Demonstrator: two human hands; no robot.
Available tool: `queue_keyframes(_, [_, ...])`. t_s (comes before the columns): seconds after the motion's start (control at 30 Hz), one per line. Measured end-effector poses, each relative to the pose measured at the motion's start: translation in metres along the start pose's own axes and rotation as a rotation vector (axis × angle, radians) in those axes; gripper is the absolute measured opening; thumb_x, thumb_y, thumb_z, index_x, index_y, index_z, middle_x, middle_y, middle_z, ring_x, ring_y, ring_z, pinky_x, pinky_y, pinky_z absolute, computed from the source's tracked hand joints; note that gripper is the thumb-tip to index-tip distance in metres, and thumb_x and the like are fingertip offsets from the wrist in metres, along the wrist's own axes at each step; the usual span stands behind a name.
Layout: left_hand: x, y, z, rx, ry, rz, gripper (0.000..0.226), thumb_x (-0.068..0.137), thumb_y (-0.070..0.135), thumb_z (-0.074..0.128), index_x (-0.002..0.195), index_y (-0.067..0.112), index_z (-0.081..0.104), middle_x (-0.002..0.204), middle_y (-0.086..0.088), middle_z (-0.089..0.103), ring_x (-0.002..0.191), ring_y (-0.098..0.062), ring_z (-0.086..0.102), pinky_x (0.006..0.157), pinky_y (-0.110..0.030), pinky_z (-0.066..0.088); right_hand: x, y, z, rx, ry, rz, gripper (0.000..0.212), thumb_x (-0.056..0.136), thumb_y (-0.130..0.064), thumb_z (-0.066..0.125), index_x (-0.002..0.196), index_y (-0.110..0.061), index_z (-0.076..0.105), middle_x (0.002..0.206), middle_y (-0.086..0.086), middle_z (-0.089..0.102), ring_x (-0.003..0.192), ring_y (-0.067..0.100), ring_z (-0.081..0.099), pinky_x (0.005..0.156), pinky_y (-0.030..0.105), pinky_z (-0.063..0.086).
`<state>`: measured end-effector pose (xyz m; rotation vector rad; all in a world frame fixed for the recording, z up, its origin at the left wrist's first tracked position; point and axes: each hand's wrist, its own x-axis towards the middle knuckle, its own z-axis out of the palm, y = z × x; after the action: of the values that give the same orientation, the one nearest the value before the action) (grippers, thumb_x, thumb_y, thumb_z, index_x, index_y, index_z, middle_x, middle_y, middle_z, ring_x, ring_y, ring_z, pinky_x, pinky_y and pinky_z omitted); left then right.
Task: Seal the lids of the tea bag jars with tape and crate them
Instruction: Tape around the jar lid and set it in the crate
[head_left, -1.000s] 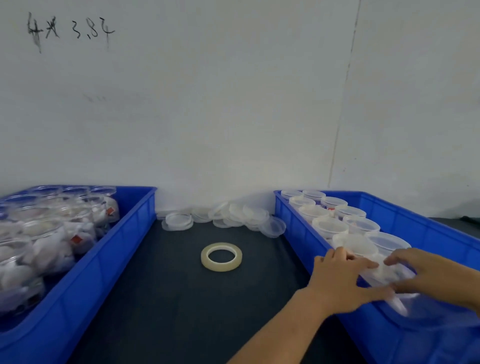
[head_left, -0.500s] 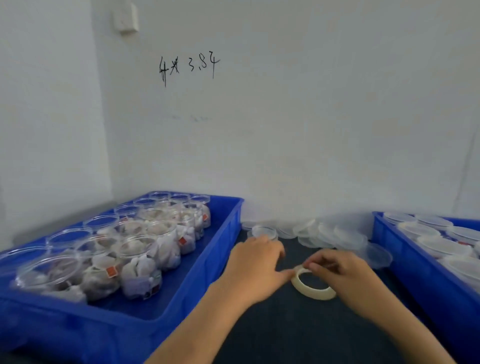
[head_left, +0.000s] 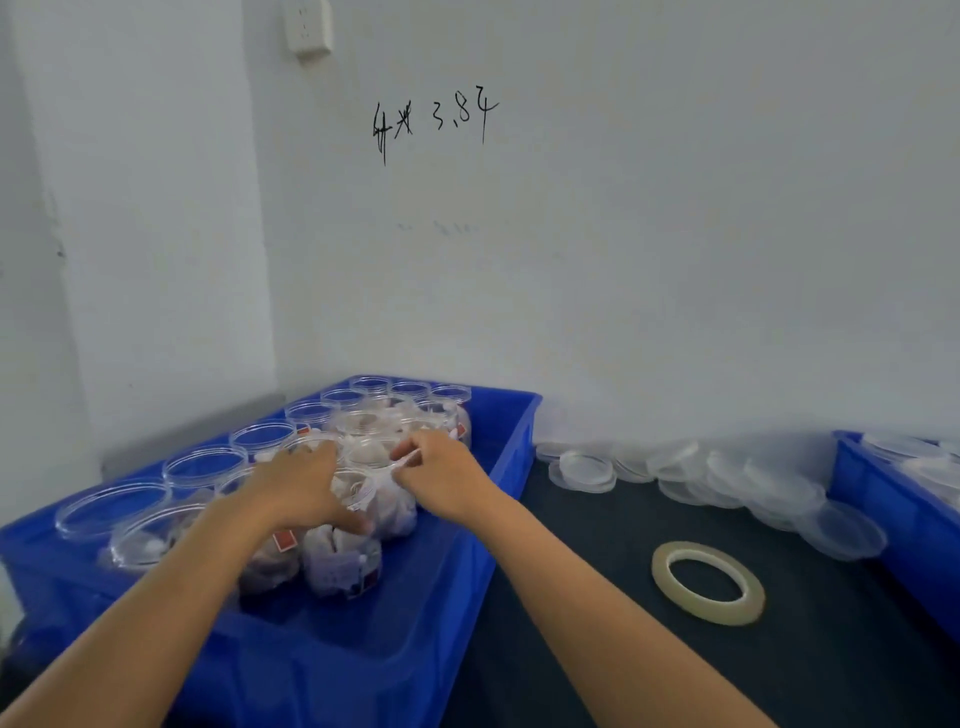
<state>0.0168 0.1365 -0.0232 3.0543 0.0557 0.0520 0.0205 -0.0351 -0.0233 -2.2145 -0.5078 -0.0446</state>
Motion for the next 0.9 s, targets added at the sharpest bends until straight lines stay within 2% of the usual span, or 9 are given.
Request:
queue_keyframes(0.07, [0.007, -0.007, 0.009, 0.051, -0.057, -0.021, 0.11, 0.071, 0.062, 0.074, 0.153, 0.018, 0.016, 0.158, -0.007, 0.028, 0.14, -0.028, 0.033, 0.111, -0.04, 0.035, 0.016, 0.0, 0.014, -0.06, -0.108, 0.04, 0.048, 0.092, -0.015, 0.058, 0.136, -0.006, 0.042, 0.126, 0.014, 0.053, 0.109, 0.024, 0.05, 0.092, 0.035, 0.041])
queue_keyframes(0.17, [0.018, -0.014, 0.016, 0.093, -0.046, 0.003, 0.11, 0.07, 0.061, 0.075, 0.154, 0.023, 0.014, 0.158, -0.003, 0.027, 0.14, -0.028, 0.032, 0.113, -0.043, 0.033, 0.032, 0.007, 0.03, -0.107, -0.207, 0.144, 0.077, 0.09, -0.017, 0.063, 0.15, -0.005, 0.015, 0.142, 0.017, 0.041, 0.129, 0.032, 0.042, 0.1, 0.033, 0.039])
queue_keyframes(0.27, [0.025, -0.017, 0.021, 0.136, -0.005, 0.019, 0.11, 0.069, 0.066, 0.073, 0.153, 0.025, 0.015, 0.157, 0.0, 0.029, 0.14, -0.025, 0.032, 0.113, -0.043, 0.031, 0.04, 0.016, 0.042, -0.127, -0.251, 0.192, 0.088, 0.093, -0.018, 0.062, 0.151, -0.002, -0.002, 0.151, 0.02, 0.032, 0.136, 0.033, 0.034, 0.107, 0.036, 0.034])
queue_keyframes(0.37, [0.032, -0.02, 0.028, 0.15, 0.027, 0.009, 0.117, 0.067, 0.068, 0.072, 0.154, 0.024, 0.008, 0.156, -0.005, 0.022, 0.142, -0.027, 0.025, 0.114, -0.044, 0.027, 0.044, 0.019, 0.051, -0.185, -0.279, 0.176, 0.095, 0.094, -0.02, 0.061, 0.149, 0.002, -0.013, 0.159, 0.02, 0.013, 0.145, 0.034, 0.017, 0.118, 0.038, 0.019])
queue_keyframes(0.4, [0.034, -0.022, 0.03, 0.141, 0.029, 0.003, 0.119, 0.066, 0.068, 0.074, 0.154, 0.024, 0.006, 0.154, -0.007, 0.021, 0.141, -0.027, 0.024, 0.114, -0.043, 0.028, 0.045, 0.018, 0.054, -0.18, -0.271, 0.17, 0.096, 0.092, -0.018, 0.064, 0.15, 0.001, -0.011, 0.159, 0.021, 0.012, 0.146, 0.035, 0.016, 0.119, 0.04, 0.018])
queue_keyframes(0.57, [0.039, -0.027, 0.034, 0.01, 0.032, -0.024, 0.121, 0.057, 0.062, 0.083, 0.151, 0.026, 0.016, 0.148, -0.006, 0.024, 0.137, -0.027, 0.025, 0.111, -0.041, 0.034, 0.05, 0.02, 0.061, -0.082, -0.204, 0.192, 0.088, 0.082, -0.005, 0.071, 0.149, 0.0, 0.013, 0.144, 0.028, 0.038, 0.131, 0.042, 0.04, 0.109, 0.049, 0.035])
queue_keyframes(0.73, [0.034, -0.02, 0.028, 0.01, 0.168, 0.043, 0.107, 0.048, 0.061, 0.085, 0.137, 0.03, 0.033, 0.137, 0.004, 0.04, 0.125, -0.018, 0.038, 0.103, -0.036, 0.035, 0.048, 0.027, 0.053, -0.04, -0.196, 0.072, 0.091, 0.089, -0.014, 0.067, 0.151, -0.002, 0.001, 0.152, 0.02, 0.029, 0.138, 0.032, 0.032, 0.114, 0.039, 0.031])
queue_keyframes(0.83, [0.026, -0.007, 0.012, -0.187, 0.233, 0.119, 0.104, 0.045, 0.053, 0.09, 0.13, 0.026, 0.038, 0.13, 0.005, 0.053, 0.115, -0.015, 0.051, 0.099, -0.038, 0.042, 0.037, 0.024, 0.031, 0.13, -0.108, 0.025, 0.078, 0.086, -0.01, 0.069, 0.144, -0.006, 0.018, 0.14, 0.017, 0.045, 0.126, 0.029, 0.047, 0.106, 0.04, 0.042])
queue_keyframes(0.9, [0.017, 0.008, -0.005, -0.341, 0.299, 0.171, 0.104, 0.042, 0.052, 0.092, 0.127, 0.024, 0.04, 0.124, 0.005, 0.056, 0.106, -0.015, 0.055, 0.092, -0.037, 0.045, 0.026, 0.023, 0.006, 0.262, -0.082, -0.028, 0.071, 0.082, -0.004, 0.072, 0.138, -0.012, 0.028, 0.126, 0.009, 0.053, 0.112, 0.02, 0.056, 0.09, 0.029, 0.053])
